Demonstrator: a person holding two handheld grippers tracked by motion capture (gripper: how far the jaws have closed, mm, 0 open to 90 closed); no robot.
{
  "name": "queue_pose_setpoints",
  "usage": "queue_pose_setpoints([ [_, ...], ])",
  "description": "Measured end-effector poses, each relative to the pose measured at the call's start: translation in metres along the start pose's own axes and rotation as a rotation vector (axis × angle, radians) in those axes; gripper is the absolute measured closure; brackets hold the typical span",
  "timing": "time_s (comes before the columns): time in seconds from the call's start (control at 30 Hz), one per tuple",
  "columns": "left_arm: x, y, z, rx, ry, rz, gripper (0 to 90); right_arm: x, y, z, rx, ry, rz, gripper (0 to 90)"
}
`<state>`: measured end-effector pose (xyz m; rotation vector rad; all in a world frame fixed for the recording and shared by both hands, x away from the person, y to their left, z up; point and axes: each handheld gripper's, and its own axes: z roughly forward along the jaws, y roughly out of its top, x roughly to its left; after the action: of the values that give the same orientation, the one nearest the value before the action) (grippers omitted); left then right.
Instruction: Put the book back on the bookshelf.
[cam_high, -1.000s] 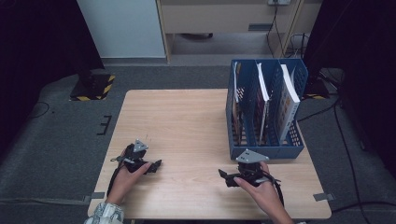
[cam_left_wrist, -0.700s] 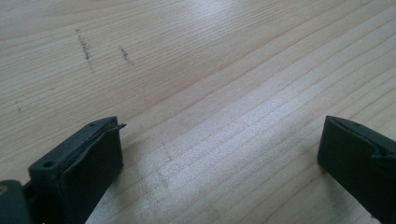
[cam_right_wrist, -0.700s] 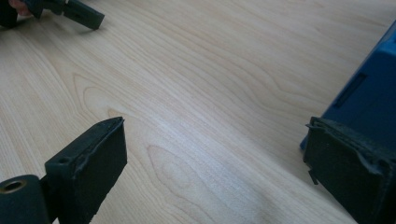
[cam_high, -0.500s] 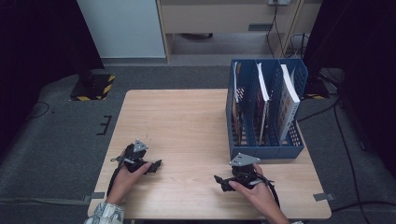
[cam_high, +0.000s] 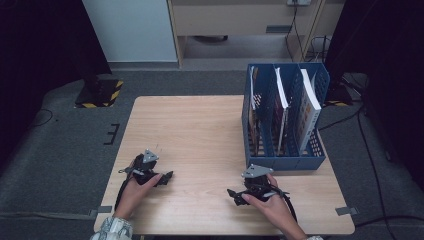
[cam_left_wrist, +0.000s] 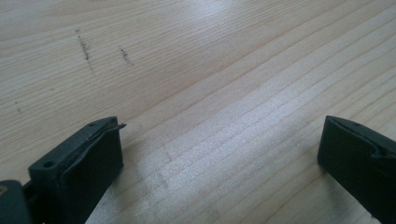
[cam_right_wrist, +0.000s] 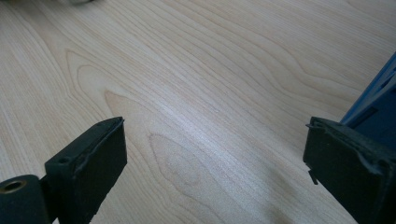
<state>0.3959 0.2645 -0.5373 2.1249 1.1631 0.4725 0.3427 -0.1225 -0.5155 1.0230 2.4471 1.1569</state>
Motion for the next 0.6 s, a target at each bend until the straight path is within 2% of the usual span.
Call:
queue_pose_setpoints([
  [0.4,0.000,0.000,0.000,0.000,0.000,0.000,0.0,-0.001,-0.002,0.007,0.025,-0.017,0.004,5.9],
  [0.6,0.000,0.000,0.000,0.000,0.000,0.000,0.0,0.001,-0.004,0.012,0.055,-0.023,-0.004,5.7],
])
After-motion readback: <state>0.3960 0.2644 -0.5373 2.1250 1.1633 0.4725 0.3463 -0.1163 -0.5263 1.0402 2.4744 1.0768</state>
